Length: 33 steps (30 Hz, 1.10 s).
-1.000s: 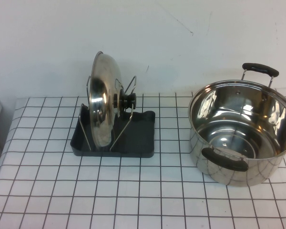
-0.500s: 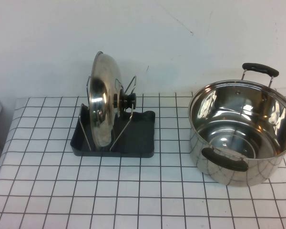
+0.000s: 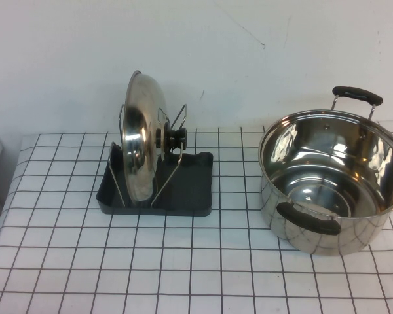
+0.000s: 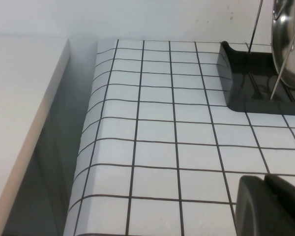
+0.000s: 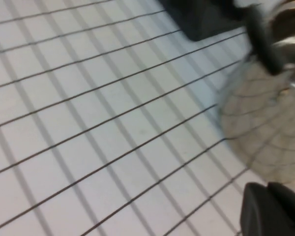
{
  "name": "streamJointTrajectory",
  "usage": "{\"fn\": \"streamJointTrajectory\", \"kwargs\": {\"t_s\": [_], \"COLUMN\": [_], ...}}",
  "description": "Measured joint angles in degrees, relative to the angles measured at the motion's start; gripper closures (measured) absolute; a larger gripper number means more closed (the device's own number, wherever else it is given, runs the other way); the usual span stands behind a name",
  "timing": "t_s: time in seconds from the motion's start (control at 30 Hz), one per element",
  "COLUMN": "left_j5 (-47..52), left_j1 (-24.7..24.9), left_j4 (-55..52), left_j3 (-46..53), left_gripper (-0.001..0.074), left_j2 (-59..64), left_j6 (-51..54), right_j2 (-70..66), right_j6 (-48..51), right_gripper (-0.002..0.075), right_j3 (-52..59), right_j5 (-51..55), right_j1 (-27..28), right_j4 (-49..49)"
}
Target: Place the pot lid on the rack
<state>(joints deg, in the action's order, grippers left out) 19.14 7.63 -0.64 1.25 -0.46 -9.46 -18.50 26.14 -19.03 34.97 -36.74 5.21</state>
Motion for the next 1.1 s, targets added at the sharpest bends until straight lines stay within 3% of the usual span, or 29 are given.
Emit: {"fn": "streamJointTrajectory", "kwargs": {"t_s": [0.27,0.47,0.8,1.1], "left_j5": [0.0,0.0,0.0,0.0], "left_j1": [0.0,0.0,0.0,0.0], "left_j4": [0.0,0.0,0.0,0.0], "left_j3": [0.0,0.0,0.0,0.0], "left_gripper": [0.0736,0.0736,0.0736,0.0736], "left_j2": [-0.1,-0.1,-0.1,-0.1], "left_j6": [-0.9,-0.9,-0.9,-0.9], "right_j2": [8.3,11.9,13.9,17.0], "right_j6": [0.0,0.0,0.9,0.1], "right_gripper": [0.0728,0.0728,0.0727,0.0728], "right_j3": [0.0,0.0,2.2,18.8], "right_j5": [-8.5,-10.5,-7.8,-15.8], "right_j1": [22.3,33.7,35.8,37.7], "right_j4": [0.0,-0.1,-1.9,-3.1]}}
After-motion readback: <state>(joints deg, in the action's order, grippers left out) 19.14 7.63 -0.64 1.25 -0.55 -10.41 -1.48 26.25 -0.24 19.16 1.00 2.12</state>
